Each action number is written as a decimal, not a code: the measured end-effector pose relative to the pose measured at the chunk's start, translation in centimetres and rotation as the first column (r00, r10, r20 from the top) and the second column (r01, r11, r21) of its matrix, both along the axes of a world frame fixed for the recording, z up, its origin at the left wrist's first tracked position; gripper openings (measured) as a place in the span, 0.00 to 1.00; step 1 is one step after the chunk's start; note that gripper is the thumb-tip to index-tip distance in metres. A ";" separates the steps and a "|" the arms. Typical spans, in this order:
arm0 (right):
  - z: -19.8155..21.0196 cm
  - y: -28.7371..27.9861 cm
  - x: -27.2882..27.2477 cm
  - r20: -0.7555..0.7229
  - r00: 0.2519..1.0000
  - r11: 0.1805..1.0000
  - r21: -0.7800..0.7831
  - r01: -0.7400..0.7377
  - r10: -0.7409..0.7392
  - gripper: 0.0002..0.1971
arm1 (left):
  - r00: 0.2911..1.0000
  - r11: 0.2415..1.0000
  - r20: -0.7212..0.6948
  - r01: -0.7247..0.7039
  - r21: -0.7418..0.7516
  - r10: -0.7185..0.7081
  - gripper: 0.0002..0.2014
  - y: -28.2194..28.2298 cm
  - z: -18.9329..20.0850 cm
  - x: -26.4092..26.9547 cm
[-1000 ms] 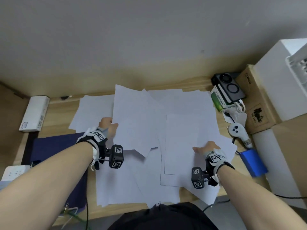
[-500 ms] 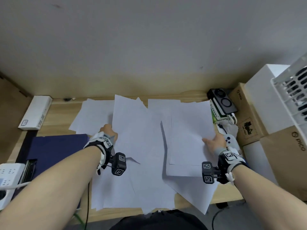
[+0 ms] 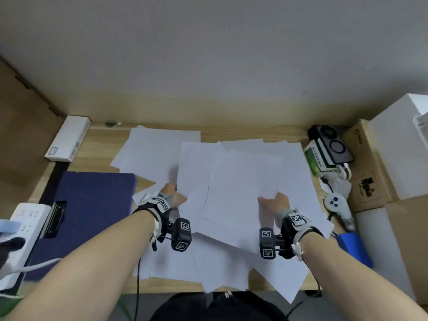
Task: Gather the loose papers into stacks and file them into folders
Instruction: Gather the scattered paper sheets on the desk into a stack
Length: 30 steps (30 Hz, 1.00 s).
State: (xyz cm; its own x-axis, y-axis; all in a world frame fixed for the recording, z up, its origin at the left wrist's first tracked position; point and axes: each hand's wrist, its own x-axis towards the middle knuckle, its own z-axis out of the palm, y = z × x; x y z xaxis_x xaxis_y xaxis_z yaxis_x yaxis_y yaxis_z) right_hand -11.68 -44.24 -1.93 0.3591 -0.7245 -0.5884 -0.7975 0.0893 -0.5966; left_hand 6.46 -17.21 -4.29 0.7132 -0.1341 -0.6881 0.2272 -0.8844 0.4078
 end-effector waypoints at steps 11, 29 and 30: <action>-4.4 5.9 1.5 -0.039 0.991 0.976 0.182 -0.119 0.128 0.11 | 0.974 1.000 -0.227 0.023 0.006 -0.021 0.13 4.1 -1.7 -4.5; -4.8 8.3 4.0 0.057 0.951 0.938 0.162 -0.308 0.302 0.24 | 0.833 0.829 -0.458 -0.473 -0.297 0.311 0.41 3.7 -1.3 -4.7; -4.8 8.5 4.1 0.062 0.954 0.940 0.163 -0.299 0.293 0.26 | 0.879 0.872 -0.399 -0.391 -0.294 0.259 0.41 3.6 -0.9 -5.0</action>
